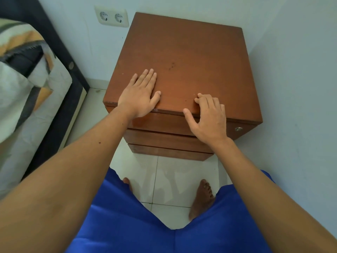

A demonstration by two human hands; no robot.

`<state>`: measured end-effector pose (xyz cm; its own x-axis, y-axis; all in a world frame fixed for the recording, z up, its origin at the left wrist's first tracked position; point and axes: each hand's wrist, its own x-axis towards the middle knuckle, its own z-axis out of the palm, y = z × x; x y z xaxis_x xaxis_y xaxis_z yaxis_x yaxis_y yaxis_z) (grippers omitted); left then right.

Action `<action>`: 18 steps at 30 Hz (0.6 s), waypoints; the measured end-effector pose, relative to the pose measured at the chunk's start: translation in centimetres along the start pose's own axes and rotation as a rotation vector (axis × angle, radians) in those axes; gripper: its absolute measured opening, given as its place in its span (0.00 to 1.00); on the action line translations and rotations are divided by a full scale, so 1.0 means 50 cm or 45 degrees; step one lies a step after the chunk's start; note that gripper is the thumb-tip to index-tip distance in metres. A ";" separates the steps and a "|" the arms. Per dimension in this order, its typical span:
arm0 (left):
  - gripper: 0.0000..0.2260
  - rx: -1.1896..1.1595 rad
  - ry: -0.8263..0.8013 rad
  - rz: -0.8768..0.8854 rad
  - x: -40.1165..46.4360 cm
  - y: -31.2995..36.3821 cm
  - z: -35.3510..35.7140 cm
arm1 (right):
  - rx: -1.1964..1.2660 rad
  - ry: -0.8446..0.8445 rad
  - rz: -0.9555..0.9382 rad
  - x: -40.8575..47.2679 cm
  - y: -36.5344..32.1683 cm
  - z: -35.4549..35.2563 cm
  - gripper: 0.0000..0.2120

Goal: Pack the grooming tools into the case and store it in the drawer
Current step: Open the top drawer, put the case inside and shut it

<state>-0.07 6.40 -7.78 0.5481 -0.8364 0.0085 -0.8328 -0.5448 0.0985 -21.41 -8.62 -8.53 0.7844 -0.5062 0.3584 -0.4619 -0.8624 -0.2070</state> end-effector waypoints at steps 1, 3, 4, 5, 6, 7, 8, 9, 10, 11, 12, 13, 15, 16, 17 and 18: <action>0.34 -0.004 -0.003 -0.001 0.000 0.000 0.001 | 0.032 0.014 -0.019 0.014 0.001 -0.007 0.21; 0.35 -0.013 -0.007 -0.002 0.000 0.000 0.003 | 0.071 -0.030 -0.037 0.049 0.011 -0.013 0.20; 0.35 -0.017 -0.008 -0.003 0.000 0.001 0.005 | 0.065 -0.084 -0.025 0.069 0.018 -0.014 0.21; 0.35 -0.018 -0.006 -0.005 0.000 0.000 0.007 | 0.053 -0.151 0.003 0.089 0.026 -0.013 0.23; 0.35 -0.014 -0.002 -0.007 0.000 0.000 0.009 | 0.046 -0.226 0.046 0.107 0.032 -0.012 0.26; 0.34 -0.008 0.003 -0.009 0.001 -0.001 0.011 | 0.045 -0.299 0.095 0.121 0.037 -0.010 0.29; 0.33 -0.004 0.005 -0.012 0.002 -0.002 0.013 | 0.042 -0.363 0.130 0.131 0.040 -0.007 0.32; 0.32 -0.006 0.005 -0.015 0.004 -0.003 0.015 | 0.030 -0.415 0.142 0.137 0.043 -0.004 0.33; 0.32 -0.008 0.004 -0.018 0.006 -0.003 0.017 | 0.010 -0.453 0.140 0.139 0.044 -0.001 0.34; 0.32 -0.007 0.008 -0.018 0.008 -0.004 0.018 | -0.013 -0.474 0.132 0.137 0.044 0.002 0.35; 0.32 -0.006 0.013 -0.016 0.010 -0.005 0.019 | -0.030 -0.482 0.125 0.135 0.044 0.004 0.35; 0.32 -0.005 0.017 -0.011 0.012 -0.007 0.020 | -0.042 -0.484 0.122 0.134 0.044 0.004 0.35; 0.32 -0.001 0.026 -0.007 0.014 -0.008 0.021 | -0.056 -0.488 0.117 0.133 0.046 0.004 0.35; 0.32 0.001 0.026 -0.007 0.014 -0.007 0.021 | -0.063 -0.493 0.114 0.133 0.047 0.002 0.35; 0.32 0.000 0.027 -0.006 0.013 -0.007 0.022 | -0.069 -0.494 0.110 0.132 0.048 0.002 0.35; 0.32 -0.004 0.025 -0.004 0.012 -0.006 0.023 | -0.072 -0.495 0.108 0.130 0.048 0.003 0.35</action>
<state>0.41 6.00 -8.97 0.5523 -0.8332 0.0277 -0.8308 -0.5473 0.1015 -17.35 -13.98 -6.80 0.8356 -0.5484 -0.0316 -0.5454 -0.8214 -0.1669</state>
